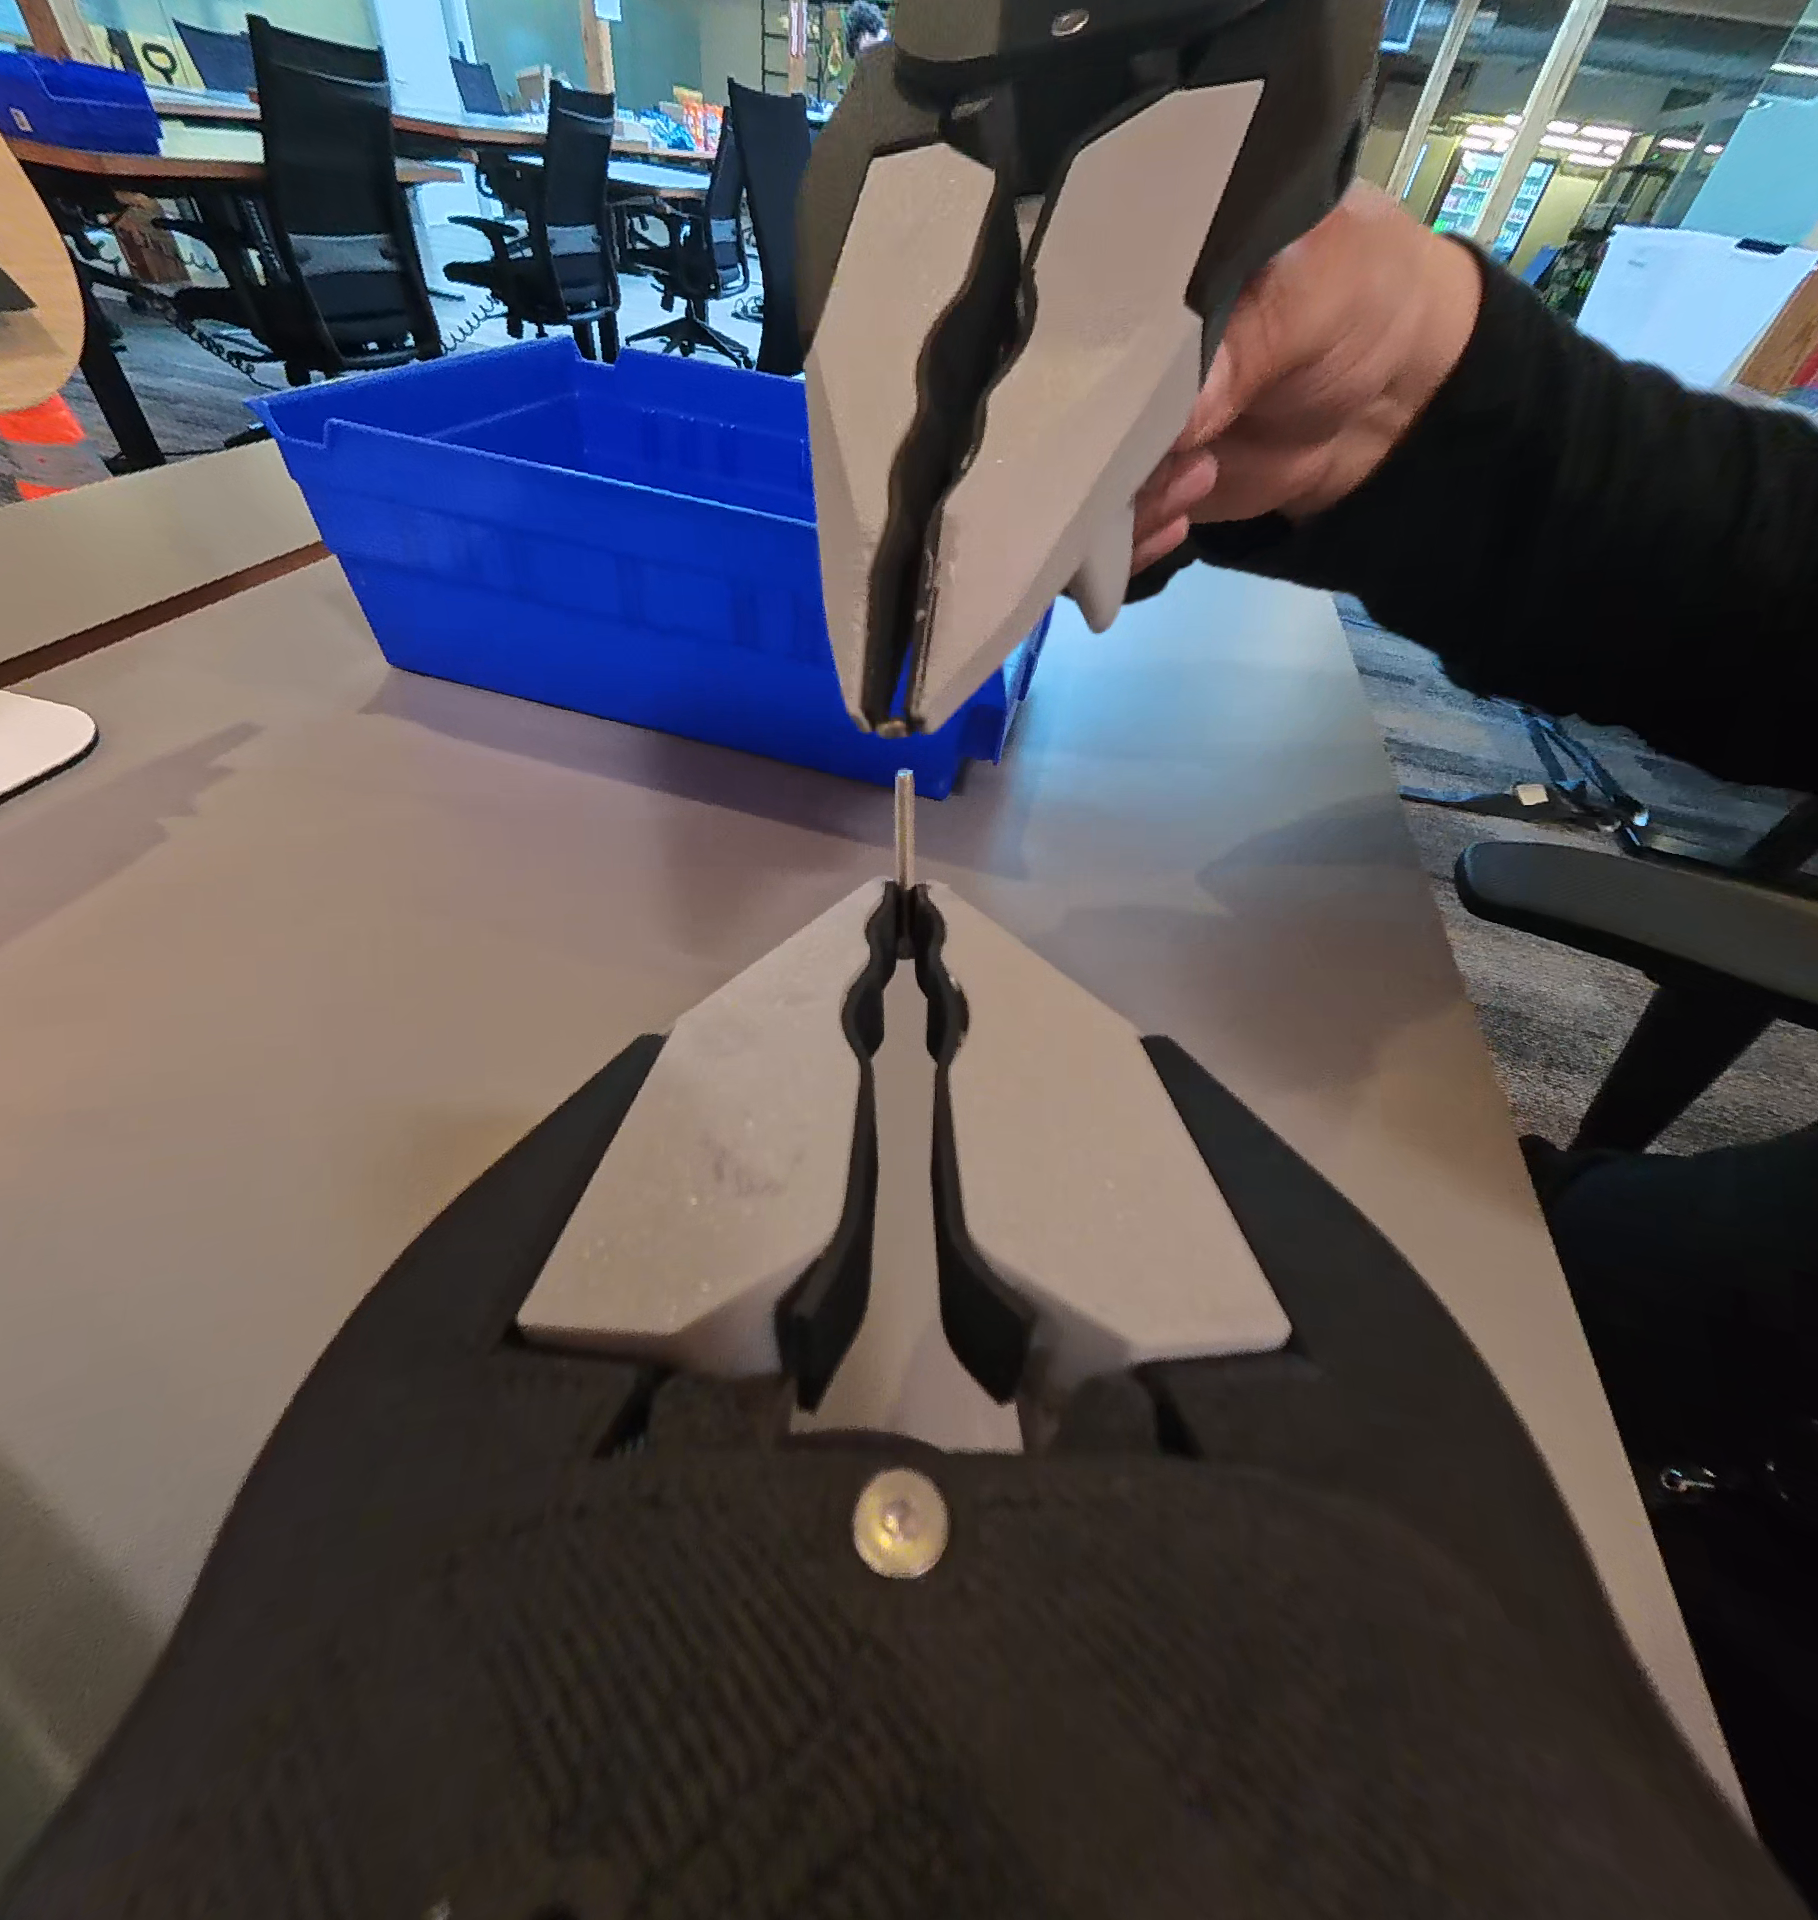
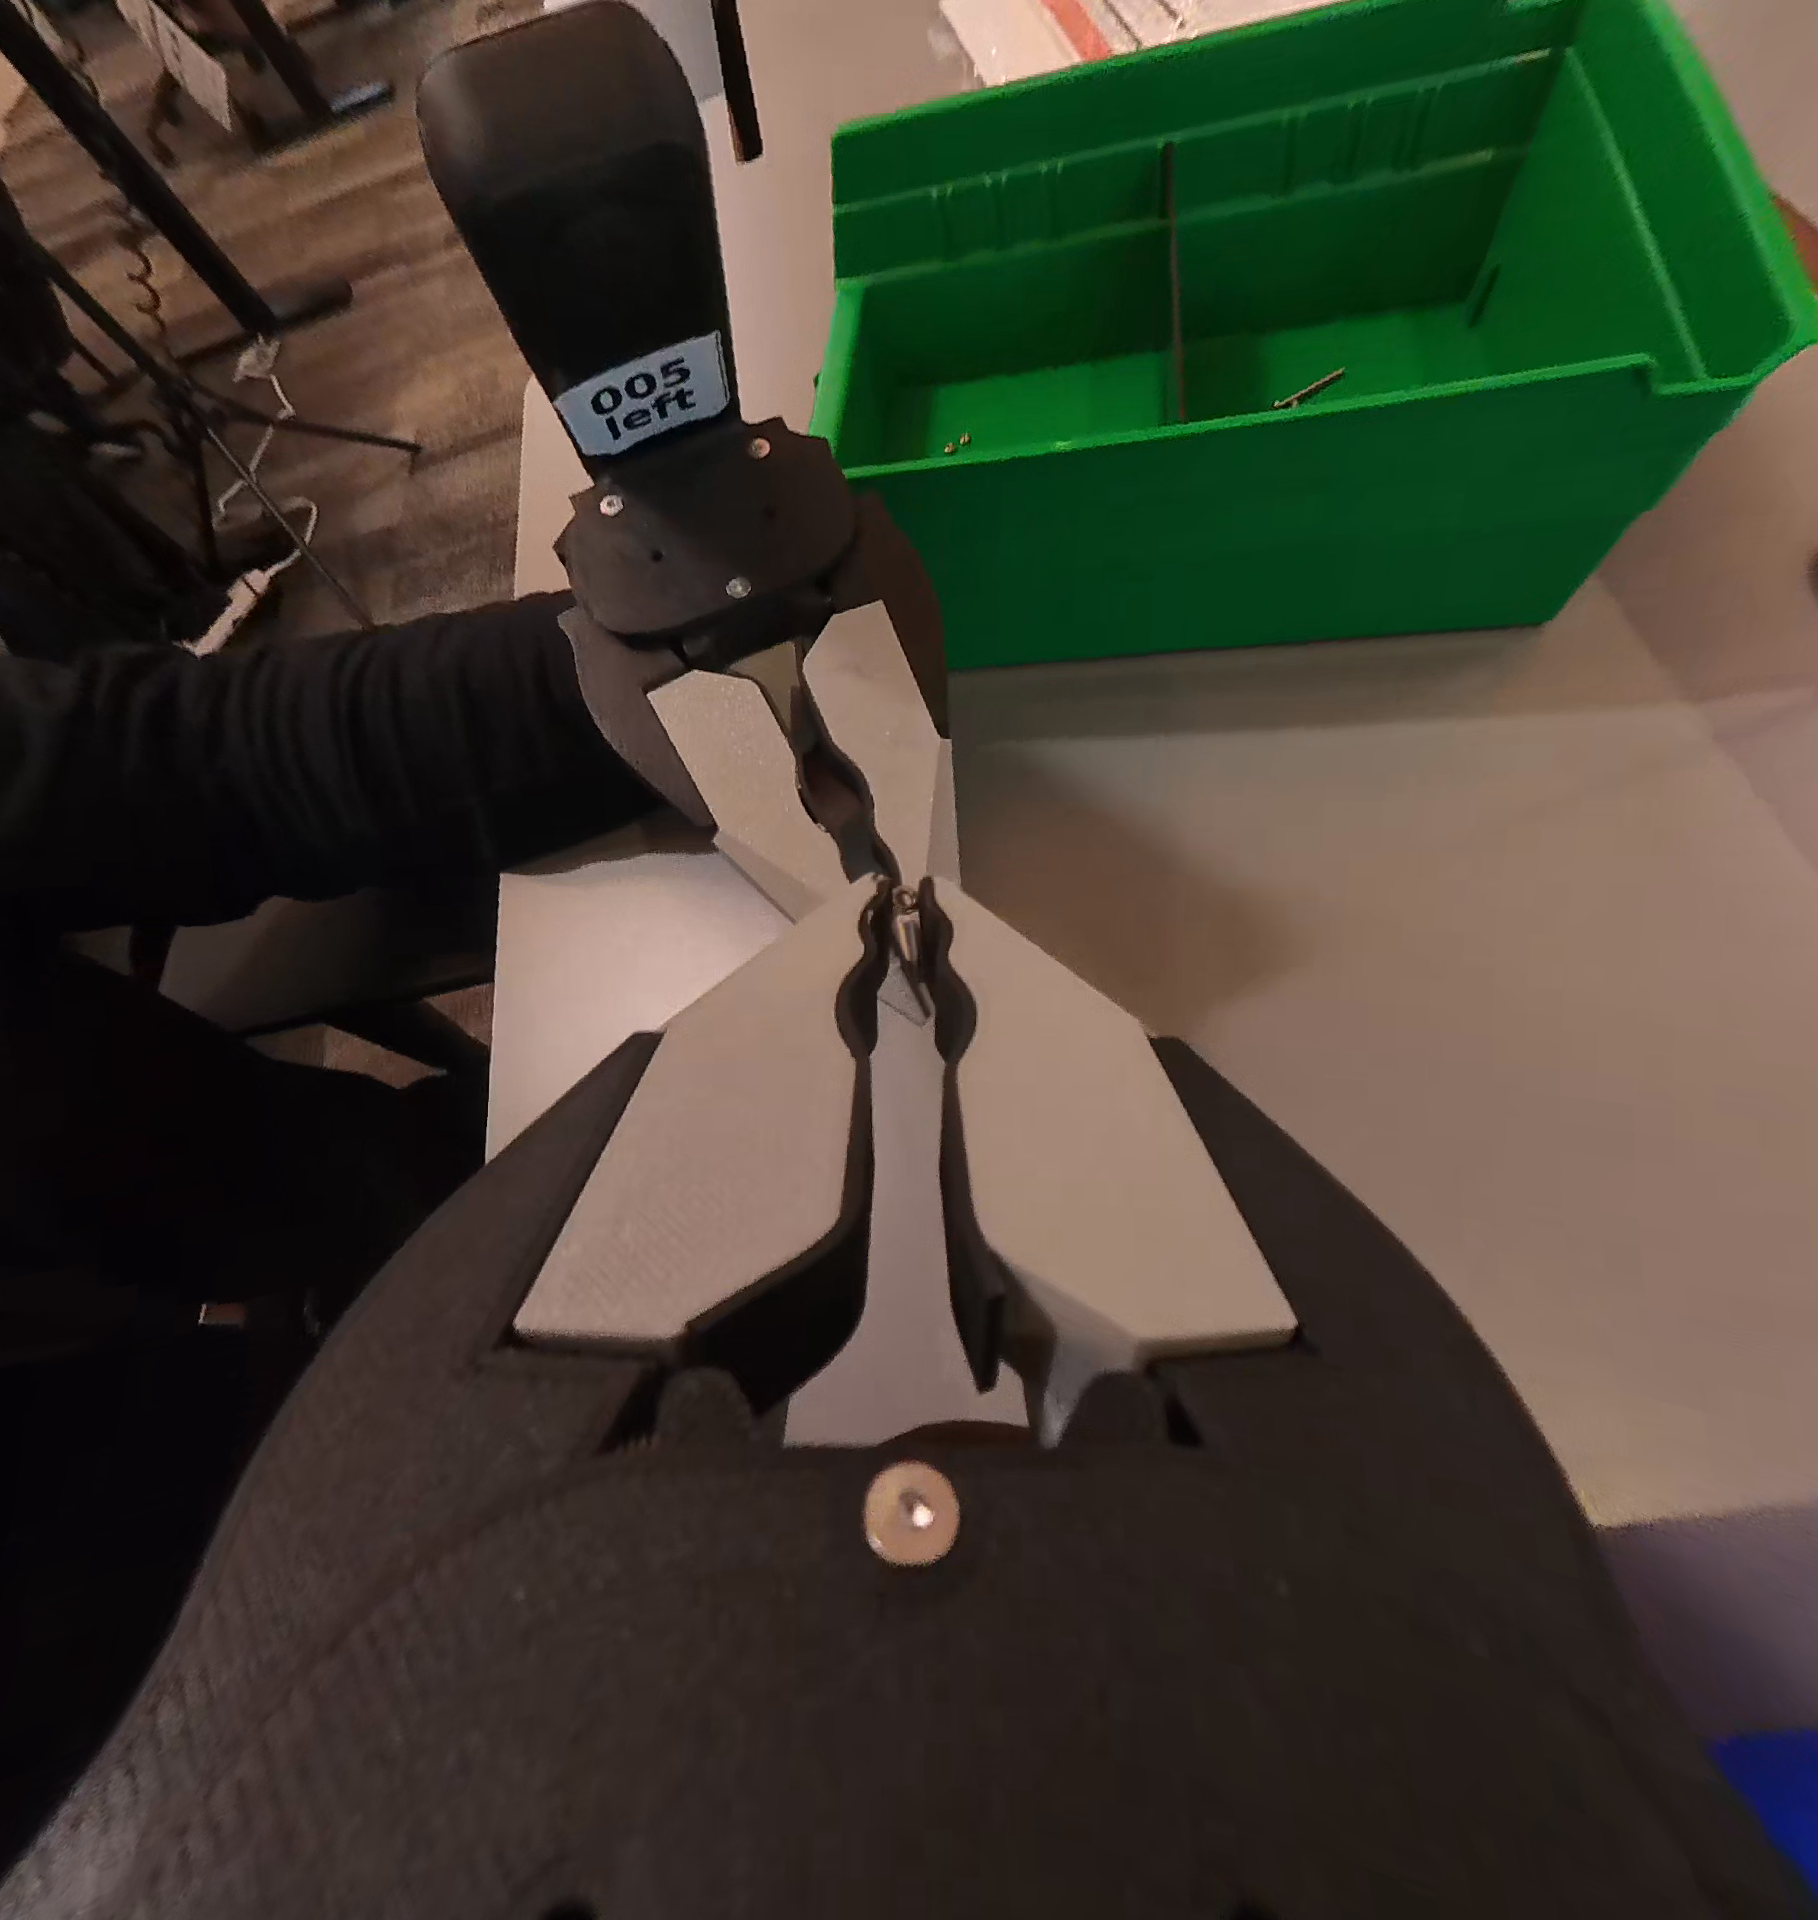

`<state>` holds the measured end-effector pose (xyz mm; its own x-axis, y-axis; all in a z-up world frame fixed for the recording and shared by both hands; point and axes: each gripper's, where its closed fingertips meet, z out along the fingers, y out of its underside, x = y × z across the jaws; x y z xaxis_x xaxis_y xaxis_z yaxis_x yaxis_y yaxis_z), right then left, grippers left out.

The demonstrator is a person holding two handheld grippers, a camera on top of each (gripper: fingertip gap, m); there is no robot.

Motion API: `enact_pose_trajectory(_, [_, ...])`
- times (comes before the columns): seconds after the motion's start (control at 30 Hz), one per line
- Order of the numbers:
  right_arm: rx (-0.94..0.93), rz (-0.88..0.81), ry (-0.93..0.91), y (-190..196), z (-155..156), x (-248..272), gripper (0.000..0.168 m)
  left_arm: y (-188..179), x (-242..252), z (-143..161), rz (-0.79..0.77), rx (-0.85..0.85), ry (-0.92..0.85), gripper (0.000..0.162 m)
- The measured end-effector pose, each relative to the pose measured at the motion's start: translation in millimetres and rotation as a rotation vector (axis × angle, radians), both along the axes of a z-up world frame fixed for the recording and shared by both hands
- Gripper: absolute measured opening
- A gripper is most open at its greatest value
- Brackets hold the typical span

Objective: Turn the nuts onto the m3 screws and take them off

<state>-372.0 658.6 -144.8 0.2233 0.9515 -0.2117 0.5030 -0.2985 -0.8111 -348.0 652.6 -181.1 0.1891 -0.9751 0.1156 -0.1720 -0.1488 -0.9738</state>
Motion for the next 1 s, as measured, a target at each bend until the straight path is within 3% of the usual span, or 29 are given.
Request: enact_pose_trajectory(1.0, [-0.024, 0.028, -0.09, -3.1, -4.0, 1.9, 0.002, -0.9, 0.5, 2.6, 0.0, 0.015, -0.008, 0.0])
